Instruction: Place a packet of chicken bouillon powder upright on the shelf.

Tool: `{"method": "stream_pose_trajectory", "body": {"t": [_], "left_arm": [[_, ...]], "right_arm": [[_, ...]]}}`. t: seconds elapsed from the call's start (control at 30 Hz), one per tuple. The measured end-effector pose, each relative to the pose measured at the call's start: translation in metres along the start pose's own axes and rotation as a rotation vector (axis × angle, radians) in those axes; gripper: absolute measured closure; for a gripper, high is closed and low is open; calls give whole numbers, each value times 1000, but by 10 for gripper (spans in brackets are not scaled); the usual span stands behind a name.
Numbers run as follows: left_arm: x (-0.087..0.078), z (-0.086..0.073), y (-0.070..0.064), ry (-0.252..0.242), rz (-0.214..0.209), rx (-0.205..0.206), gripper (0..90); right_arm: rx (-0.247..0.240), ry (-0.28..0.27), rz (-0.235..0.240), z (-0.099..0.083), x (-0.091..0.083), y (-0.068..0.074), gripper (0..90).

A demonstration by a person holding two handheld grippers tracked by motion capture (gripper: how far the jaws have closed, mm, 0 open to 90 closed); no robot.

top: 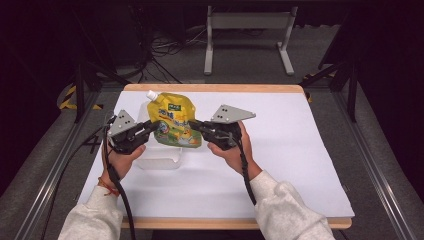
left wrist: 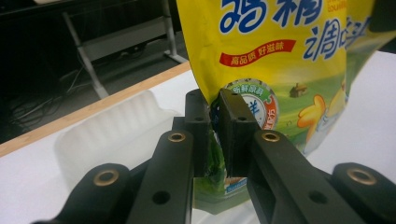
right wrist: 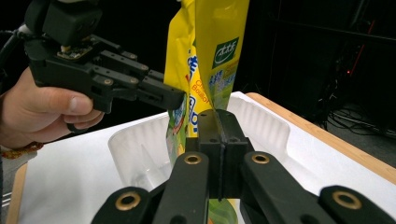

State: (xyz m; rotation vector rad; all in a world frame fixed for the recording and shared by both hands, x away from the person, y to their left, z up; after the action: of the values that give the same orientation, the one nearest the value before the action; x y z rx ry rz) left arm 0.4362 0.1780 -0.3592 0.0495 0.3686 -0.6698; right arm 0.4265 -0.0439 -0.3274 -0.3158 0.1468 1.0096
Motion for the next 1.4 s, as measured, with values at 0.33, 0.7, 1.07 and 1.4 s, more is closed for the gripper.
{"method": "stream_pose_trajectory", "body": {"t": [0.33, 0.7, 1.07, 1.4], "left_arm": [[2, 7, 24, -56, 43, -13, 829], [11, 3, 42, -78, 70, -41, 839], [14, -7, 60, -90, 78, -82, 838], [14, -13, 64, -74, 76, -86, 845]], "right_arm": [[-25, -9, -17, 9, 26, -11, 900], [-7, -12, -40, 2, 55, -28, 900], [10, 3, -33, -11, 76, -24, 900], [21, 8, -15, -16, 82, -21, 897]]}}
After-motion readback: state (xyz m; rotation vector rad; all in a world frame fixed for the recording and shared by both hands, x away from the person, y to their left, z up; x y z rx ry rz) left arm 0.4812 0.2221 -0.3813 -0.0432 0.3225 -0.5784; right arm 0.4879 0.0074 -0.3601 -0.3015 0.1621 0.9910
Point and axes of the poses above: each handheld gripper's, and its own axes: x roughly forward along the jaws, z roughly out of its top, y roughly to its left, the point moved 5 cm from there along x, roughly forward along the jaws, and after that the axes turned 9 degrees about -x, right-handed, at the moved point
